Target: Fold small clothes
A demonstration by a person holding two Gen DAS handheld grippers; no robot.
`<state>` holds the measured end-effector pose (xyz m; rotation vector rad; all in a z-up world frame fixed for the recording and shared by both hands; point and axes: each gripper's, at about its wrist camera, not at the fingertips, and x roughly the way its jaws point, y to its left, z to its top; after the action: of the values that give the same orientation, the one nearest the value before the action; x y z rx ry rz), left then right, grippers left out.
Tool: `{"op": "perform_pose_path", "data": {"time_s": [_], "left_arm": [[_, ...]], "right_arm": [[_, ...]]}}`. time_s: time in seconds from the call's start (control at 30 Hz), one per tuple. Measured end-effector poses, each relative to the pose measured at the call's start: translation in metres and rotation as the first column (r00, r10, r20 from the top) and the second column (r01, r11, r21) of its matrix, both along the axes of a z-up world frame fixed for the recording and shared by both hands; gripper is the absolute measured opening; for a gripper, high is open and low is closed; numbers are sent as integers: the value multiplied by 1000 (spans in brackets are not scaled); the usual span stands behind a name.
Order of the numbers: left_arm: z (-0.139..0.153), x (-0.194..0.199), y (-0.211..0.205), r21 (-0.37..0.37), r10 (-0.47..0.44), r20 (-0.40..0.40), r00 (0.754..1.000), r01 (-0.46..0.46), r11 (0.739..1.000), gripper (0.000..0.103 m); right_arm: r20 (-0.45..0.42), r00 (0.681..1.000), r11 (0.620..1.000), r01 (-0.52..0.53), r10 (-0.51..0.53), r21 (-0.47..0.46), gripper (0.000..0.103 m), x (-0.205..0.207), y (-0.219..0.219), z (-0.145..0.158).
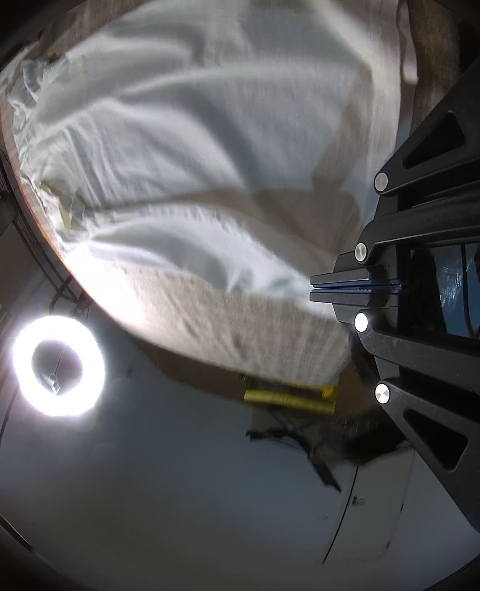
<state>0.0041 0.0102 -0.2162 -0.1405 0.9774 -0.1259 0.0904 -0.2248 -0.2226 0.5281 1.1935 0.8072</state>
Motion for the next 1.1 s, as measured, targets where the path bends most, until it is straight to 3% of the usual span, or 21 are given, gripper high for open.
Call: {"op": "perform_pose_path", "data": {"time_s": [0.1, 0.2, 0.33, 0.43, 0.47, 0.63, 0.73, 0.83, 0.9, 0.97, 1.03, 1.1], "left_arm": [[-6, -9, -1, 50, -15, -10, 1000, 16, 999, 0], [0, -18, -1, 61, -35, 1, 999, 35, 998, 0], [15, -21, 23, -173, 15, 20, 1000, -12, 985, 4], [18, -8, 45, -342, 86, 0, 996, -81, 936, 36], [17, -4, 47, -362, 100, -10, 995, -97, 927, 37], [-3, 23, 41, -420, 75, -108, 991, -114, 900, 37], [-18, 28, 35, -414, 75, -166, 983, -139, 900, 2], [-8, 15, 44, -452, 130, -151, 980, -185, 873, 2], [2, 4, 43, -413, 133, -109, 985, -167, 895, 2], [-6, 4, 39, -363, 129, -130, 983, -168, 917, 2], [-17, 6, 41, -373, 140, -148, 979, -186, 909, 2], [-14, 6, 39, -349, 134, -138, 981, -175, 921, 2]], "right_arm": [[3, 1000, 988, -22, 23, -152, 0, -7, 3, -18], [-15, 1000, 977, -30, 27, -210, 0, -11, 6, -34], [7, 999, 984, -47, 49, -170, 0, -10, 3, -28], [41, 998, 982, -47, 55, -184, 0, -9, 6, -24], [43, 997, 981, -48, 57, -188, 0, -8, 7, -24], [31, 997, 975, -60, 68, -213, 0, -8, 14, -31], [34, 997, 974, -61, 70, -217, 0, -6, 15, -33], [35, 997, 976, -63, 72, -210, 0, -6, 17, -32], [38, 998, 983, -48, 56, -179, 0, -8, 14, -26], [65, 996, 983, -44, 56, -176, 0, -10, 13, -20], [71, 995, 972, -51, 69, -230, 0, -9, 17, -26], [34, 998, 965, -50, 60, -257, 0, -7, 19, -38]]}}
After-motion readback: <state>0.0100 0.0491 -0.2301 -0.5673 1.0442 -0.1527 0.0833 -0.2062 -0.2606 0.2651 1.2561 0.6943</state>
